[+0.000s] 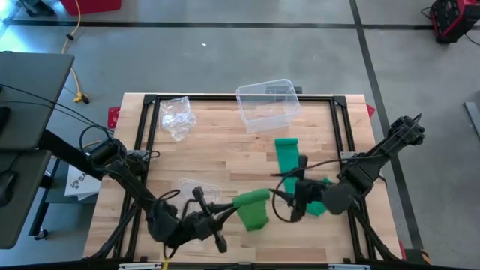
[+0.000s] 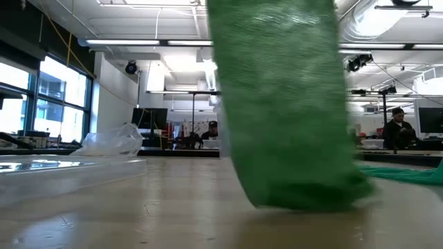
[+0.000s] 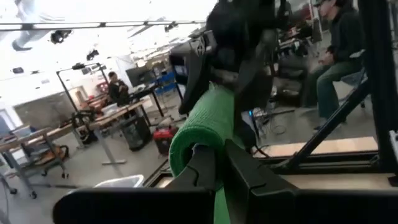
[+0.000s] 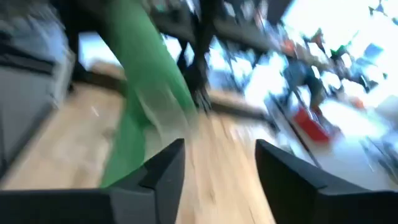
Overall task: Roll bandage
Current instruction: Roll the green bandage
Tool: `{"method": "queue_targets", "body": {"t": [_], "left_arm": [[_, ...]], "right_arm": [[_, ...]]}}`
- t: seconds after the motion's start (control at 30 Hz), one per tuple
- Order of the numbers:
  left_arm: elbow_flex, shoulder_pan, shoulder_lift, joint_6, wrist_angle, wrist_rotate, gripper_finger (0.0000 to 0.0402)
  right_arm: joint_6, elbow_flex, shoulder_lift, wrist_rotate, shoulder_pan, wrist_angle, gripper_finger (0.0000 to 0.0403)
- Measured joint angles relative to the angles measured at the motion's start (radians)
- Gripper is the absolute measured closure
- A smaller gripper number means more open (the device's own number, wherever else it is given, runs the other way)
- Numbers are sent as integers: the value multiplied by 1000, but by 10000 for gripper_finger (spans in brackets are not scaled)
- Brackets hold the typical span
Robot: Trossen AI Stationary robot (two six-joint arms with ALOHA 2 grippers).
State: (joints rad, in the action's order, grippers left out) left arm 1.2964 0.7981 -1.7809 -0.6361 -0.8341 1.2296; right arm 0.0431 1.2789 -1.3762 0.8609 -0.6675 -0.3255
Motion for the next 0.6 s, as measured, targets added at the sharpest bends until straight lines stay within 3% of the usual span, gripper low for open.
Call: {"method": "queue_targets", "body": {"t": [0.17,0.3,0.43,0.6], "left_arm": [[-31,14,10,31,4,84,400],[-135,-18,52,132,9,91,400],[-290,-79,125,267,5,59,401],[-482,-164,215,406,3,25,401]], "right_arm": [[-260,0,0,22,7,-272,193],[-404,0,-6,-52,6,-414,194],[-354,-1,-82,-224,-20,-412,194],[-292,-1,-265,-421,0,-316,194]]}}
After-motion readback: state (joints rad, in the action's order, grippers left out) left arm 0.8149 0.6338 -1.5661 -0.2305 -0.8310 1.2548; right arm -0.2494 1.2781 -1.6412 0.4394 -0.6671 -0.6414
